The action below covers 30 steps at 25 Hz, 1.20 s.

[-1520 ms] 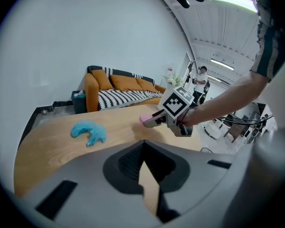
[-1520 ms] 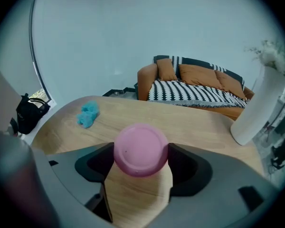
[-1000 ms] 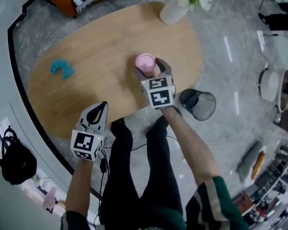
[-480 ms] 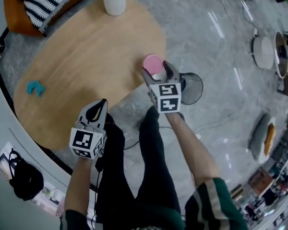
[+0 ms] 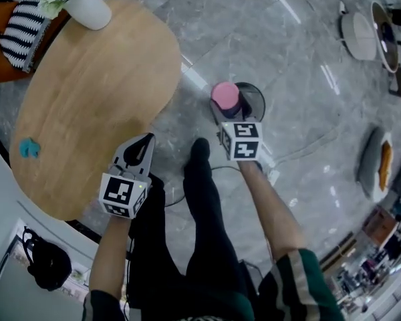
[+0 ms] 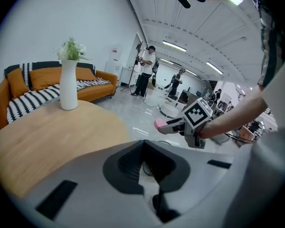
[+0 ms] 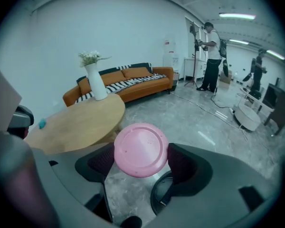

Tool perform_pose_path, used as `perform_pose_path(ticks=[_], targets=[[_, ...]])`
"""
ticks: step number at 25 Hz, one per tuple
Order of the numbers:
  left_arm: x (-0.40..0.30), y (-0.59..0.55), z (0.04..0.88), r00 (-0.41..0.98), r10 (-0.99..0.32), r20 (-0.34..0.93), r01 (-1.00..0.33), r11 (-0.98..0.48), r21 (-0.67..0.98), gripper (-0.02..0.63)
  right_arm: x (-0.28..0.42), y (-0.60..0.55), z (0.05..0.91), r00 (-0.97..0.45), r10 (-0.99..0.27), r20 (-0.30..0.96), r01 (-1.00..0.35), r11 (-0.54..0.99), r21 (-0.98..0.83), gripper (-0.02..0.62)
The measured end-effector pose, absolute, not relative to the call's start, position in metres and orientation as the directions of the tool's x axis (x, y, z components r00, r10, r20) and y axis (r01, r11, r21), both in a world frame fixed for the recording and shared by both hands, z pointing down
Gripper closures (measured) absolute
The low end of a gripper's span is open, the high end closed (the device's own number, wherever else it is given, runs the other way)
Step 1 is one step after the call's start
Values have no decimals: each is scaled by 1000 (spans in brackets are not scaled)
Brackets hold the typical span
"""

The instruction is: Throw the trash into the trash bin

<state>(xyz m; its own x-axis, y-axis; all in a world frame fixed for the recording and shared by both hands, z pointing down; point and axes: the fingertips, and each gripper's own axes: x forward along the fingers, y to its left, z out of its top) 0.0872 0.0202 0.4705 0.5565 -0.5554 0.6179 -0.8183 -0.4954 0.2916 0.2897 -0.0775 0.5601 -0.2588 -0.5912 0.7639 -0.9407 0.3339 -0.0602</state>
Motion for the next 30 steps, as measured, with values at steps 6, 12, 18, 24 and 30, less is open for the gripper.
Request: perform_pose_path(ticks=[6,12,18,24,30], targets=[[139,2,494,591,-511,624,-785,-542,299,609,353,-63,600,-243,-600,762,-962,252,-108,261],[182,-7,510,609,-492,622,-764,-575,293,609,398,-42,651,-199,-563,802,-977,175,-120,261],[202,-2,527,614,-460,641,-752,-586,300,609,424,-28,701,-151,-495,856,-988,60,-140,261],[201,-2,539,599,-458,657,-760,-583,287,609,432,-25,733,-146,-445,884,-988,13,-157,261],[195,1,549,583,-461,669,-778,-552,298,609,441,-23,752,-116,-432,894,-985,-65,-160,261]])
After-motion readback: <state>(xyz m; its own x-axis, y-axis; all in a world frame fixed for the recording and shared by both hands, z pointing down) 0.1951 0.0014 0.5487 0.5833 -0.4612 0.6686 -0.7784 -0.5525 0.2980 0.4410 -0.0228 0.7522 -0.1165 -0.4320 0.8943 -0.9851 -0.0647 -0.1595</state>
